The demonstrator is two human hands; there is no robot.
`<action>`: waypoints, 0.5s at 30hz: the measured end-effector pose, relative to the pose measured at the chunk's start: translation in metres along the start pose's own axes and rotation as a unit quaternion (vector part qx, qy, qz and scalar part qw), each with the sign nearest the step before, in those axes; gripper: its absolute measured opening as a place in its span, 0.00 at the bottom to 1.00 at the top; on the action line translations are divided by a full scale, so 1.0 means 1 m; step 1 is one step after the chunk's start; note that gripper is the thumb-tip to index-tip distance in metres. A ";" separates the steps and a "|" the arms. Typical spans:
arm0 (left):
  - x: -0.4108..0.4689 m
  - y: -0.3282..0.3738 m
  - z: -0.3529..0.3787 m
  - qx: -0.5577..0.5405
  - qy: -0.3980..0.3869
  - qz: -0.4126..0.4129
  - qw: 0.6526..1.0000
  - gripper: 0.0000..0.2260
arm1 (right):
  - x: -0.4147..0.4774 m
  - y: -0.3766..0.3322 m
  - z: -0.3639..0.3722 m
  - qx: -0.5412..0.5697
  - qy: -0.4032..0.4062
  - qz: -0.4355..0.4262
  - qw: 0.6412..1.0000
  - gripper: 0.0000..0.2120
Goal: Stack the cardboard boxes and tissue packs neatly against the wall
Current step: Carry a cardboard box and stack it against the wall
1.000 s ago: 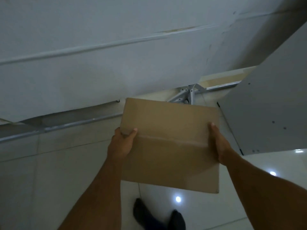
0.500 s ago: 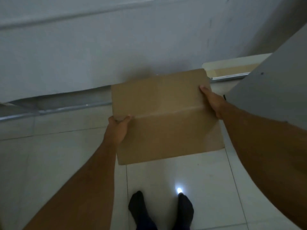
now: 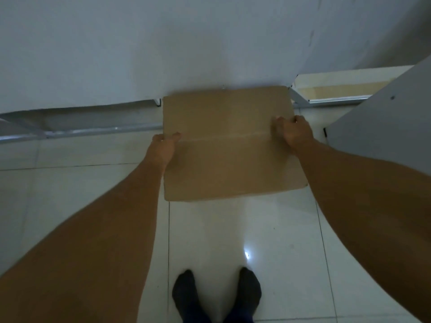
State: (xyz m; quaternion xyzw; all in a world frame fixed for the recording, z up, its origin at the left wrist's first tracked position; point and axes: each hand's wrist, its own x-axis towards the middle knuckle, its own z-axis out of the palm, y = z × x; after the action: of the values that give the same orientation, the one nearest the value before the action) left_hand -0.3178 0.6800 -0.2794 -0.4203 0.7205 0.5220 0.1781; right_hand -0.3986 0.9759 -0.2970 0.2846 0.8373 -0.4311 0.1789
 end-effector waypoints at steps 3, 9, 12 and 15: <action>-0.002 0.002 0.004 0.005 0.012 -0.004 1.000 0.34 | 0.003 0.003 0.003 -0.007 0.003 -0.002 1.000 0.31; -0.007 -0.006 0.016 0.054 0.040 0.009 0.998 0.26 | 0.010 -0.003 0.008 -0.022 0.029 0.021 0.999 0.34; -0.011 -0.012 0.018 0.052 0.050 0.021 0.997 0.24 | 0.013 -0.006 0.005 -0.042 0.022 0.031 0.998 0.34; -0.005 -0.013 0.017 0.018 0.054 0.017 0.998 0.23 | 0.013 -0.010 0.006 -0.070 0.037 0.031 0.996 0.36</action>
State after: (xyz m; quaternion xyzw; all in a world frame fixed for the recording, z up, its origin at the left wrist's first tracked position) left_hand -0.3074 0.6958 -0.2899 -0.4328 0.7451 0.4885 0.1372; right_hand -0.4146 0.9701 -0.3009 0.3136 0.8622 -0.3548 0.1803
